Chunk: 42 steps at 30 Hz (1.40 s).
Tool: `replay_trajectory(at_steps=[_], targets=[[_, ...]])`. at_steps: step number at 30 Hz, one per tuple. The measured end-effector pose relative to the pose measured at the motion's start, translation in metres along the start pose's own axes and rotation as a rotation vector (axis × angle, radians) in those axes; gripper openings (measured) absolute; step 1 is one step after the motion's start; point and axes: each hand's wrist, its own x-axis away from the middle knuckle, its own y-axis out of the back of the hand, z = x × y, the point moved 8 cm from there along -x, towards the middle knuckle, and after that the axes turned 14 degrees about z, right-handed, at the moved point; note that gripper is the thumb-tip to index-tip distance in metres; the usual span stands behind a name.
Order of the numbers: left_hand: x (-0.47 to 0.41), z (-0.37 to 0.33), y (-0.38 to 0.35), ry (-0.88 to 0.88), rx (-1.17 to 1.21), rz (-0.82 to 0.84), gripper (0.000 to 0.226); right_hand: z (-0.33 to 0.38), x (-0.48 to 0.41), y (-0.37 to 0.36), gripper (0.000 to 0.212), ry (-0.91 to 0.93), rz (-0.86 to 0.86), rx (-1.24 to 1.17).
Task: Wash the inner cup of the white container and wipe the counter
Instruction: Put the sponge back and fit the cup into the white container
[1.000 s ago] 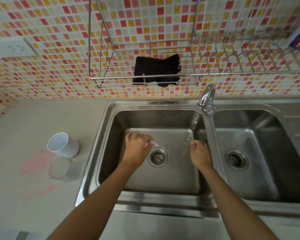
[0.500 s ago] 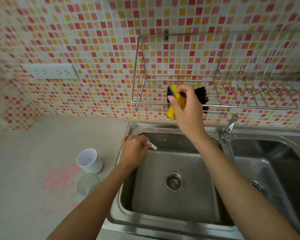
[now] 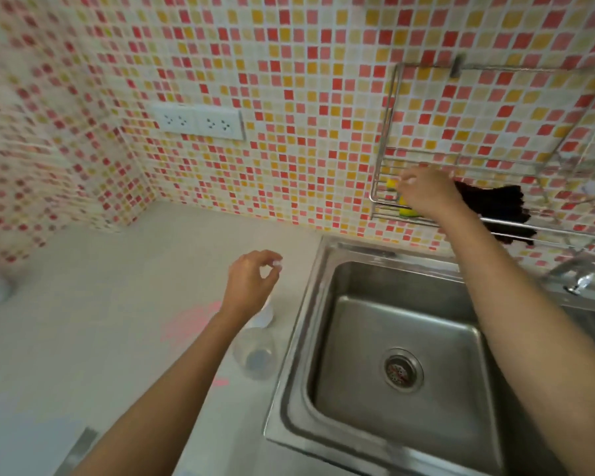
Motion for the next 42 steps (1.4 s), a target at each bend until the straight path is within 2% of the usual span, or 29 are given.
replay_trajectory(at_steps=[3, 5, 6, 8, 11, 14, 16, 20, 27, 34, 37, 39, 42], targets=[[0.008, 0.03, 0.013, 0.056, 0.01, 0.021, 0.016, 0.014, 0.038, 0.015, 0.029, 0.126, -0.464, -0.034], [0.012, 0.048, 0.017, 0.073, -0.021, 0.052, 0.017, 0.036, 0.065, -0.004, 0.029, 0.283, -0.637, -0.07], [0.014, 0.056, 0.017, 0.076, -0.034, 0.069, 0.017, 0.047, 0.076, -0.022, 0.029, 0.353, -0.665, -0.096], [0.016, 0.069, 0.015, 0.074, -0.059, 0.102, 0.016, 0.065, 0.089, -0.072, 0.03, 0.468, -0.605, -0.122], [0.018, 0.08, 0.01, 0.065, -0.06, 0.141, 0.015, 0.082, 0.085, -0.163, 0.034, 0.519, -0.324, -0.098], [0.019, 0.087, 0.005, 0.048, -0.055, 0.183, 0.016, 0.079, 0.062, -0.25, 0.049, 0.381, 0.09, -0.134], [0.02, 0.091, 0.001, 0.036, -0.066, 0.212, 0.017, 0.077, 0.053, -0.288, 0.059, 0.31, 0.298, -0.188], [0.02, 0.096, -0.002, 0.001, -0.064, 0.23, 0.018, 0.079, 0.042, -0.327, 0.071, 0.266, 0.461, -0.288], [0.016, 0.103, -0.005, -0.023, -0.021, 0.251, 0.02, 0.083, 0.037, -0.35, 0.087, 0.227, 0.57, -0.398], [0.003, 0.09, -0.023, -0.007, -0.085, 0.426, 0.03, 0.086, 0.036, -0.348, 0.091, 0.193, 0.553, -0.48], [0.024, 0.095, -0.023, -0.006, -0.035, 0.414, 0.054, 0.076, 0.037, -0.331, 0.086, 0.204, 0.435, -0.481], [0.05, 0.108, -0.023, 0.063, 0.03, 0.414, 0.075, 0.066, 0.041, -0.316, 0.086, 0.224, 0.374, -0.377], [0.086, 0.121, -0.03, 0.094, 0.102, 0.489, 0.082, 0.045, 0.054, -0.299, 0.085, 0.257, 0.363, -0.174]])
